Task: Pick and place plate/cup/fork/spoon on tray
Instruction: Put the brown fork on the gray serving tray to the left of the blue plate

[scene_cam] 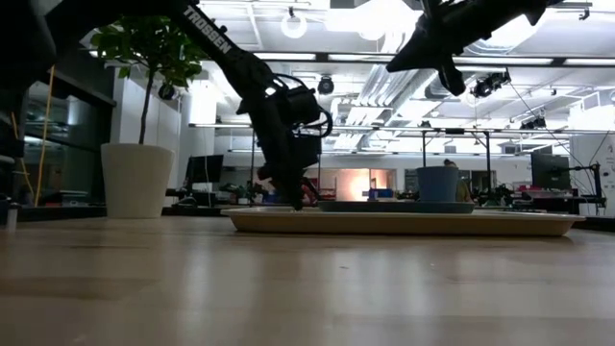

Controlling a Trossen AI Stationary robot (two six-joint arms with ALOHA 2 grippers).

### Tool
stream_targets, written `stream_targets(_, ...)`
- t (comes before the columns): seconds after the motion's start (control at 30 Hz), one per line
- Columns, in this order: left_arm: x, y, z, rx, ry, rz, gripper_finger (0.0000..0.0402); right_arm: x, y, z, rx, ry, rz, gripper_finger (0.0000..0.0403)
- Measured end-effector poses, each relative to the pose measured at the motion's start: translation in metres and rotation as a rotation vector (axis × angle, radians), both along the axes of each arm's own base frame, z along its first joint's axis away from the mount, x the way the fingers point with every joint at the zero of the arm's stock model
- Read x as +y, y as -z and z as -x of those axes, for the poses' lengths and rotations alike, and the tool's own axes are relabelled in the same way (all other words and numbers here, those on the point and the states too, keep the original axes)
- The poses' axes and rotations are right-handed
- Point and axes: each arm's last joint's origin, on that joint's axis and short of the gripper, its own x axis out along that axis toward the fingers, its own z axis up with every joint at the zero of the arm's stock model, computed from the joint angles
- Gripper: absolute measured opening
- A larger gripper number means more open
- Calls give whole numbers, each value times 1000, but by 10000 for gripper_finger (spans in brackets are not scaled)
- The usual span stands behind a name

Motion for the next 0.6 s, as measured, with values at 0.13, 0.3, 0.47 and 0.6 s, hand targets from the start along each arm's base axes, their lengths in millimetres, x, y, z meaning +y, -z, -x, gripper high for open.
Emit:
stream_targets(0.13, -1, -2, -1, -1, -1, 0, 0, 0, -1, 0, -4, -6, 17, 0)
stream_targets(0.3, 6, -41, 11, 7, -16, -66, 0, 0, -1, 0, 4, -17, 43, 0)
stream_targets(0.47, 20, -30, 27, 83, -61, 3, 0, 0, -1, 0, 10, -25, 62, 0)
stream_targets(0.6, 21, -11, 33, 159, -67, 98, 0, 0, -1, 0, 10, -25, 63, 0)
